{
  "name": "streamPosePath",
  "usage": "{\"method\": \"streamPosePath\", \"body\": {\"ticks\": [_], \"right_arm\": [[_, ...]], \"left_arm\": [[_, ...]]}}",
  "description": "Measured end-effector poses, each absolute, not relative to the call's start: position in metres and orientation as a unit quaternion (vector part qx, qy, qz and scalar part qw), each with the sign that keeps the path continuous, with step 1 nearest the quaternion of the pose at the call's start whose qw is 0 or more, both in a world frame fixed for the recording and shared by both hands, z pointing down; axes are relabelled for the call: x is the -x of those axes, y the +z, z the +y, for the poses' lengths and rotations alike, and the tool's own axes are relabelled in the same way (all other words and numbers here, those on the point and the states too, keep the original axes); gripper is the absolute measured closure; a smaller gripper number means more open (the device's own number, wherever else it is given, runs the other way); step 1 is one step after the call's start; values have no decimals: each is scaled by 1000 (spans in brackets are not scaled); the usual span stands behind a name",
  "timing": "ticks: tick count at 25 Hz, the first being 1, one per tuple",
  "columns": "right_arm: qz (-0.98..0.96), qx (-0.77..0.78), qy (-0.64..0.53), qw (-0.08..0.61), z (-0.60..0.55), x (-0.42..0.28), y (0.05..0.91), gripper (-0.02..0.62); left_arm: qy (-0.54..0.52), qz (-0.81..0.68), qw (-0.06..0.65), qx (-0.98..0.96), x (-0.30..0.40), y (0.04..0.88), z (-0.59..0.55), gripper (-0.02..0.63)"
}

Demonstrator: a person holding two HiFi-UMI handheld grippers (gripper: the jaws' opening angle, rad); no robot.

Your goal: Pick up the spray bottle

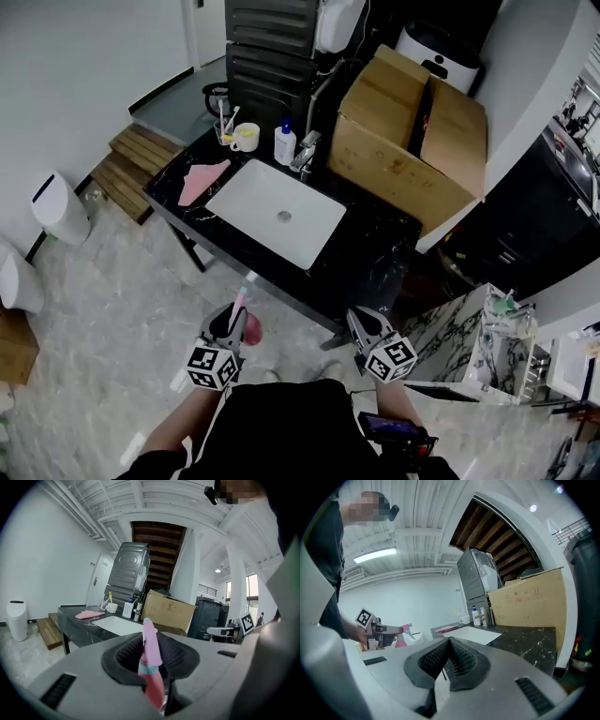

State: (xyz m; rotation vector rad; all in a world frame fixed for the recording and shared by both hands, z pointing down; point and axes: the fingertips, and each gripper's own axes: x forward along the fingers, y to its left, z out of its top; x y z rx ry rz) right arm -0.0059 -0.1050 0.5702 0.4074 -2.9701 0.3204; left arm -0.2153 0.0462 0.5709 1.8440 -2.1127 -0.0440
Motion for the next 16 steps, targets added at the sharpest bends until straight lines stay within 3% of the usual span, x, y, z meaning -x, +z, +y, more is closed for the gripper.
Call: {"method": "streamPosePath", "body": {"ticks": [16], "right_arm": [[-982,-150,96,67,-85,4,562,571]], "left_arm": [[-26,-726,159,-669,210,563,60,514]]}}
